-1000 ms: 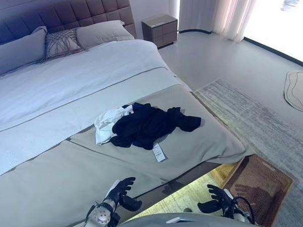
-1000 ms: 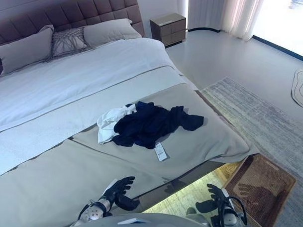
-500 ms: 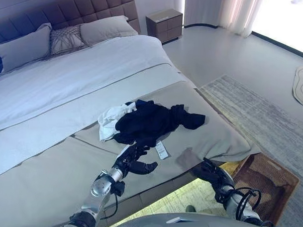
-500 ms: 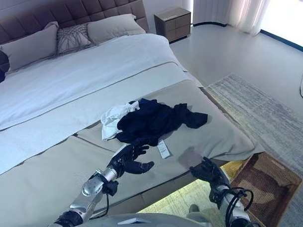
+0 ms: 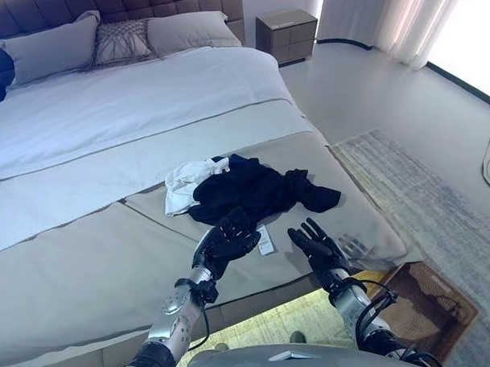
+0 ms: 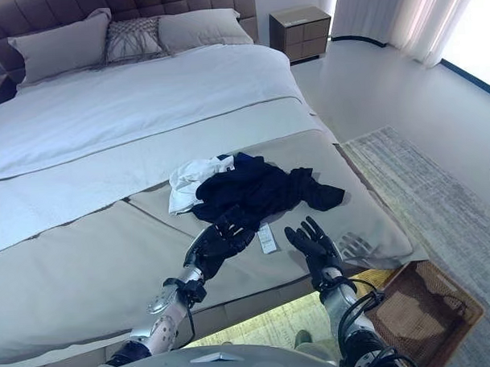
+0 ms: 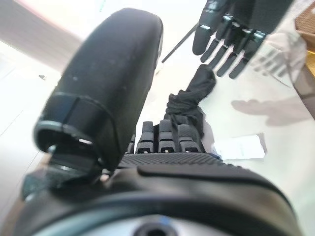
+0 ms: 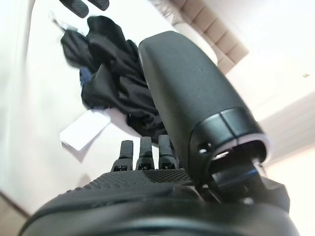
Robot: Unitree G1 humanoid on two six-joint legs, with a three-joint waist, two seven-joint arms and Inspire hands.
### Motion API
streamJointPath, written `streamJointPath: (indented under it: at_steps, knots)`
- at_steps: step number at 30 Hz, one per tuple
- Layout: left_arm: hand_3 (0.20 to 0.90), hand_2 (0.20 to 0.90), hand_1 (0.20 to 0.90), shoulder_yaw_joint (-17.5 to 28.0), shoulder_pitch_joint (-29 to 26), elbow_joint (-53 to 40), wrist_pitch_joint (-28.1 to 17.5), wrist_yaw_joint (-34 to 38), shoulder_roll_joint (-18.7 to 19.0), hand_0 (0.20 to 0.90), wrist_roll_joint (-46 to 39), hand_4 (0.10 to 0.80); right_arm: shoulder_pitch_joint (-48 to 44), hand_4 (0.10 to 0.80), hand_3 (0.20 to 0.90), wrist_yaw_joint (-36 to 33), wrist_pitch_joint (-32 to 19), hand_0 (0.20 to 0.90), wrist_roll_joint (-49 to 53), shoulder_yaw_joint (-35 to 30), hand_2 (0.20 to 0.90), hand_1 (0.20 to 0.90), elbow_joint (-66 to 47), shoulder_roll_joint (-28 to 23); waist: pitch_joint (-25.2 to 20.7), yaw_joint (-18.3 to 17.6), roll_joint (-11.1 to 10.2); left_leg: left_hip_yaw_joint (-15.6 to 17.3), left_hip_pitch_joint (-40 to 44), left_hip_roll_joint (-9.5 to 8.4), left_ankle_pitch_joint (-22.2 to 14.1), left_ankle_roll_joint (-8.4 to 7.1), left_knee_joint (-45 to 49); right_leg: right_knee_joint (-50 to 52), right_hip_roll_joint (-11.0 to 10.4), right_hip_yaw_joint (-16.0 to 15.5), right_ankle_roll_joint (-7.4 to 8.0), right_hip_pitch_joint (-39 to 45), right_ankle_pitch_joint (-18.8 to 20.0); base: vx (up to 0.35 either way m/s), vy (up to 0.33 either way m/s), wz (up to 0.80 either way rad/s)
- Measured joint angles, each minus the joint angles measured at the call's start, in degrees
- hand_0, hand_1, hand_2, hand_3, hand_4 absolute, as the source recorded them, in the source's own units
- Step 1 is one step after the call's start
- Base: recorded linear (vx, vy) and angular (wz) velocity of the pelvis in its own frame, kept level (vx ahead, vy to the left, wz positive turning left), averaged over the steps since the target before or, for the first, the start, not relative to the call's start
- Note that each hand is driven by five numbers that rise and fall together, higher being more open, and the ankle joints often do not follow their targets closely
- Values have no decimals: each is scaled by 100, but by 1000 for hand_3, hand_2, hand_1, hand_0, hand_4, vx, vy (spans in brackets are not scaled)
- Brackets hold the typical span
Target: Pick up the clothes from the bed and place them into the basket
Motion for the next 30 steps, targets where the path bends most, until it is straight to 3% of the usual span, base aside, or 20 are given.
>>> streamJointPath:
  at_steps: [4, 6, 10, 13, 16, 17, 19, 21, 22, 25, 30]
  knots:
    - [900, 900, 900, -49, -59, -11, -104, 1163, 513, 900, 1676, 800, -308, 800, 900, -1096, 7, 900, -2020, 254, 900, 900, -50, -602, 0, 107, -8, -76, -7, -14, 15, -22, -1, -1, -26, -84, 0, 32, 0, 63, 13, 10]
    - [900, 900, 900, 27, -79, -10, -91, 1563, 907, 900, 2461, 800, -561, 800, 900, -1185, 157, 900, -2127, 322, 900, 900, -336, -1117, 2, 164, -7, -122, -80, -19, 40, -43, -2, -3, -41, -133, 0, 11, 0, 24, 27, 11]
    - [900, 900, 900, 77, -191, -12, -46, 1942, 1506, 900, 3380, 800, -1452, 800, 900, -1558, 152, 900, -2346, 266, 900, 900, -350, -1554, 27, 243, 36, -287, -342, -25, 147, -68, 0, -3, -58, -280, 1, -179, 0, -64, 57, 21]
    - [900, 900, 900, 69, -532, -18, 42, 2151, 1484, 900, 3351, 800, -2292, 800, 900, -1971, 150, 900, -2629, 215, 900, 900, -217, -1747, 158, 356, 183, -448, -784, -49, 322, -84, 8, 1, -83, -425, 3, -547, 99, -267, 59, 25]
    - [900, 900, 900, -37, -1070, -17, 20, 2323, 1360, 900, 3198, 800, -3408, 800, 900, -2311, 110, 900, -3093, 306, 900, 900, 96, -1991, 730, 495, 412, -689, -1825, -132, 336, -103, 874, 485, -248, -714, -24, -1259, 134, -328, 48, 41]
    - [900, 900, 900, -83, -1276, -17, -22, 2386, 1290, 900, 3155, 800, -3797, 800, 900, -2508, 140, 900, -3403, 443, 900, 900, 253, -2172, 1009, 572, 514, -738, -2128, -142, 335, -103, 1158, 808, -291, -716, -97, -1547, 74, -109, 49, 27]
    - [900, 900, 900, -89, -1391, -14, -65, 2422, 1214, 900, 3125, 800, -4140, 800, 900, -2769, 318, 900, -3919, 552, 900, 900, 310, -2259, 1394, 732, 553, -750, -2378, -141, 335, -103, 1339, 1365, -378, -720, -238, -1955, -124, -62, 28, 10]
    - [900, 900, 900, -98, -1362, -3, -118, 2481, 1208, 900, 3100, 800, -4284, 800, 900, -2896, 598, 900, -4578, 798, 900, 900, 311, -2329, 1771, 824, 455, -766, -2479, -242, 214, -146, 1659, 2233, -620, -734, -283, -2281, -554, -35, 3, 15]
    - [900, 900, 900, -106, -1333, -3, -137, 2501, 1208, 900, 3097, 800, -4305, 800, 900, -2916, 661, 900, -4689, 860, 900, 900, 311, -2351, 1805, 843, 451, -768, -2535, -258, 128, -131, 1748, 2423, -668, -739, -290, -2366, -657, -20, 3, 25]
    - [900, 900, 900, -125, -1269, -4, -346, 2559, 1212, 900, 3011, 800, -4663, 800, 900, -2833, 1151, 900, -5265, 1354, 900, 900, 393, -2768, 2032, 993, 367, -825, -3168, -522, -443, -57, 2836, 3777, -1140, -693, -349, -3021, -1307, 76, -37, 31]
    - [900, 900, 900, -41, -1144, -431, -451, 2595, 1430, 900, 2682, 800, -5184, 800, 900, -2458, 1411, 900, -5333, 1450, 900, 900, 839, -2921, 2133, 1269, 364, -951, -3882, -736, -1017, 44, 4222, 4972, -1552, -692, -466, -3521, -1865, 41, -31, 26]
